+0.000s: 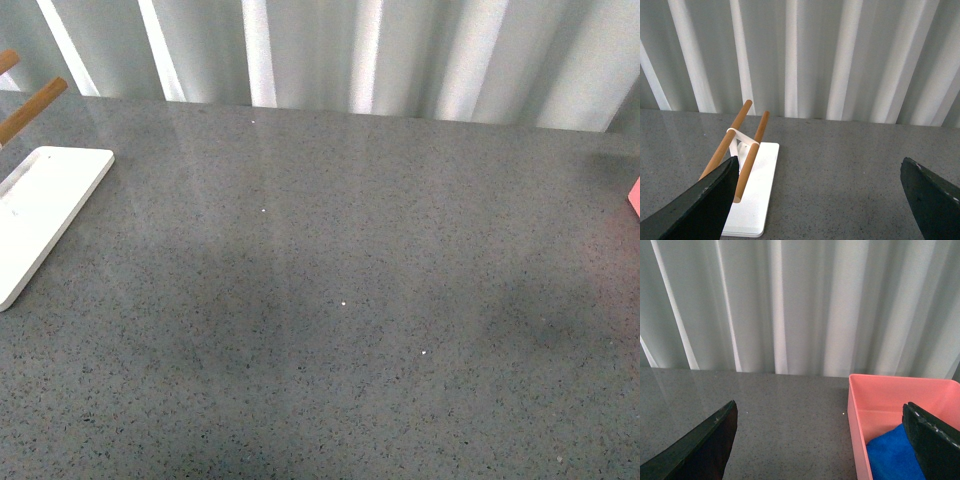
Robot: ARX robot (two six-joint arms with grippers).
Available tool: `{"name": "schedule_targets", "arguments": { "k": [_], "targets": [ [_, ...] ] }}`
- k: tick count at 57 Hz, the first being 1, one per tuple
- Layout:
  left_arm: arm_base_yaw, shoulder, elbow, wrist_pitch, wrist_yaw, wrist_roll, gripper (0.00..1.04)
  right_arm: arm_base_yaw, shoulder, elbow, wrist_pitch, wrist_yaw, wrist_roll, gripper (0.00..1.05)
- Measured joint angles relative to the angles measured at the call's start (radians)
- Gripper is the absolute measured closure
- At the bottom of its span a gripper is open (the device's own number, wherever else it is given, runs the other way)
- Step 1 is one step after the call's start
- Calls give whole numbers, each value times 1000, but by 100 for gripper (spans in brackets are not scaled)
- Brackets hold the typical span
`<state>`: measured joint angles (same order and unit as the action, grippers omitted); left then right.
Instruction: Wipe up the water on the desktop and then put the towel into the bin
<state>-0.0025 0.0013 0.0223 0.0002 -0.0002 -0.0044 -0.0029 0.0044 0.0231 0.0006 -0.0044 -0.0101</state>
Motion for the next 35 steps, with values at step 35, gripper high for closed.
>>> {"name": "schedule_targets", "arguments": {
  "k": [35],
  "targets": [
    [0,0,0,0,0,0,7,0,0,0,0,0,0,7]
  ]
}}
